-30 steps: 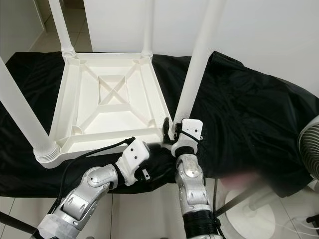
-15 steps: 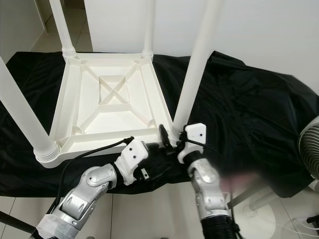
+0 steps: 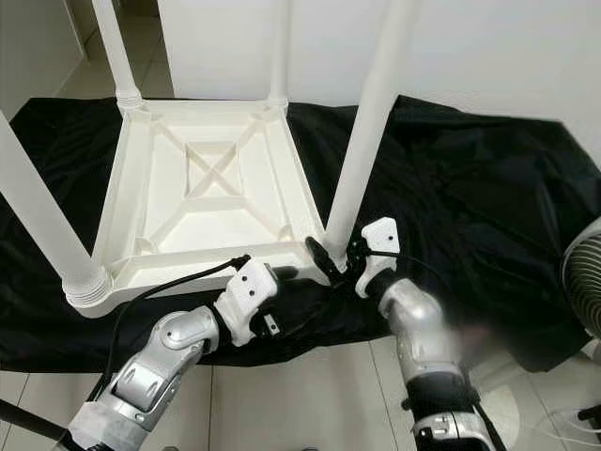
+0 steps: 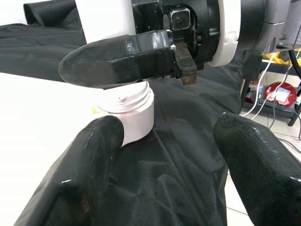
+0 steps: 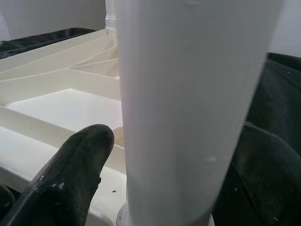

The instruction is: Building children table

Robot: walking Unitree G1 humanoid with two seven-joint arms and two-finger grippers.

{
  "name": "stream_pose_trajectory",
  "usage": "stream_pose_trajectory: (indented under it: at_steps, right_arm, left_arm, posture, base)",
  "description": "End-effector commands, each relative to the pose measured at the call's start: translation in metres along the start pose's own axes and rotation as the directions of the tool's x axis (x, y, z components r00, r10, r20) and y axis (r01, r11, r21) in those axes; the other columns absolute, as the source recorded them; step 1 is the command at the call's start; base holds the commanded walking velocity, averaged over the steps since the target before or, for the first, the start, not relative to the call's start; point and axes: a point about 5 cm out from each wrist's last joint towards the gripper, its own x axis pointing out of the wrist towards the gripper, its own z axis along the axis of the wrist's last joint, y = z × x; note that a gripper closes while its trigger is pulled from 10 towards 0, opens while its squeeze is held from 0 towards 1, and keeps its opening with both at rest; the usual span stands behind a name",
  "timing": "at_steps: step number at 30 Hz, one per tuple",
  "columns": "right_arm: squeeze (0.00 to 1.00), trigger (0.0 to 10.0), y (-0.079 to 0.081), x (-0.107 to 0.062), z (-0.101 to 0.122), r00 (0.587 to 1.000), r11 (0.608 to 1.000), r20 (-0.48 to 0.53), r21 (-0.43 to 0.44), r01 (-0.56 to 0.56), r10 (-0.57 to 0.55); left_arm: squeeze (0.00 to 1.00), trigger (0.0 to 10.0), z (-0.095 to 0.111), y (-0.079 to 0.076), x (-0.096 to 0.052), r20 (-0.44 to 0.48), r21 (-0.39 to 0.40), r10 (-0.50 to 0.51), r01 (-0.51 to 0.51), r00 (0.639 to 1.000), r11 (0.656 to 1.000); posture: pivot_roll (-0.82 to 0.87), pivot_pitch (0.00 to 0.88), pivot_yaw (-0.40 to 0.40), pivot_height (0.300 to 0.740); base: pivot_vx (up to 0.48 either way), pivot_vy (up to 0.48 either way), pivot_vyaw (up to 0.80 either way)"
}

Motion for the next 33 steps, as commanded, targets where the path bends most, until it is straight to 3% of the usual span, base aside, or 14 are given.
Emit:
stream_pose_trajectory:
  at_steps: [1,2,3,4,17,18,19,26,33]
  right_arm:
    - [0.00,10.0,-0.002,0.000,-0.003,1.000,1.000,-0.023,-0.017,-0.018,0.018]
    - [0.00,4.8,-0.004,0.005,-0.003,0.998,0.998,-0.038,-0.041,-0.049,0.047]
    - [0.00,4.8,-0.004,0.005,-0.003,0.998,0.998,-0.038,-0.041,-0.049,0.047]
    - [0.00,0.0,-0.004,0.007,-0.004,0.997,0.997,-0.050,-0.050,-0.062,0.059]
    - [0.00,0.0,-0.010,0.004,-0.015,0.992,0.996,-0.087,0.012,-0.089,0.090]
    - [0.00,4.6,-0.011,0.003,-0.015,0.993,0.997,-0.086,0.017,-0.077,0.078]
    - [0.00,10.0,-0.013,0.003,-0.015,0.996,0.998,-0.077,0.036,-0.046,0.049]
    - [0.00,10.0,-0.012,0.003,-0.011,0.998,0.997,-0.055,0.074,0.036,-0.032]
    - [0.00,10.0,0.003,0.008,-0.011,0.980,0.978,-0.058,0.079,0.193,-0.189]
  left_arm:
    - [0.00,10.0,-0.001,0.000,0.002,-0.008,0.004,0.008,-0.008,1.000,1.000]
    - [0.00,10.0,0.000,0.001,0.001,-0.010,0.007,0.010,-0.010,1.000,1.000]
    - [0.00,10.0,0.000,0.001,0.001,-0.010,0.007,0.010,-0.010,1.000,1.000]
    - [0.00,10.0,0.000,0.001,0.000,-0.012,0.009,0.013,-0.012,1.000,1.000]
    - [0.00,10.0,-0.001,0.001,-0.001,-0.014,0.009,0.021,-0.021,1.000,1.000]
    - [0.00,10.0,-0.001,0.001,-0.001,-0.014,0.009,0.020,-0.019,1.000,1.000]
    - [0.00,10.0,-0.001,0.001,-0.001,-0.014,0.009,0.018,-0.018,1.000,1.000]
    - [0.00,10.0,-0.001,-0.001,-0.001,-0.019,0.013,0.011,-0.011,1.000,1.000]
    - [0.00,10.0,-0.002,-0.003,-0.001,-0.021,0.008,0.002,-0.002,1.000,1.000]
  posture:
    - [-0.04,0.060,-0.058,0.740]
    - [-0.03,0.060,-0.060,0.740]
    - [-0.03,0.060,-0.060,0.740]
    - [-0.03,0.059,-0.063,0.740]
    - [-0.03,0.064,-0.064,0.740]
    - [-0.03,0.066,-0.062,0.740]
    - [-0.03,0.066,-0.062,0.740]
    - [-0.03,0.070,-0.056,0.740]
    - [-0.05,0.075,-0.050,0.740]
  base:
    - [0.000,0.000,0.00]
    - [0.000,0.000,0.00]
    - [0.000,0.000,0.00]
    - [0.000,0.000,0.00]
    - [0.000,0.000,0.00]
    - [0.000,0.000,0.00]
    - [0.000,0.000,0.00]
    - [0.000,0.000,0.00]
    - [0.000,0.000,0.00]
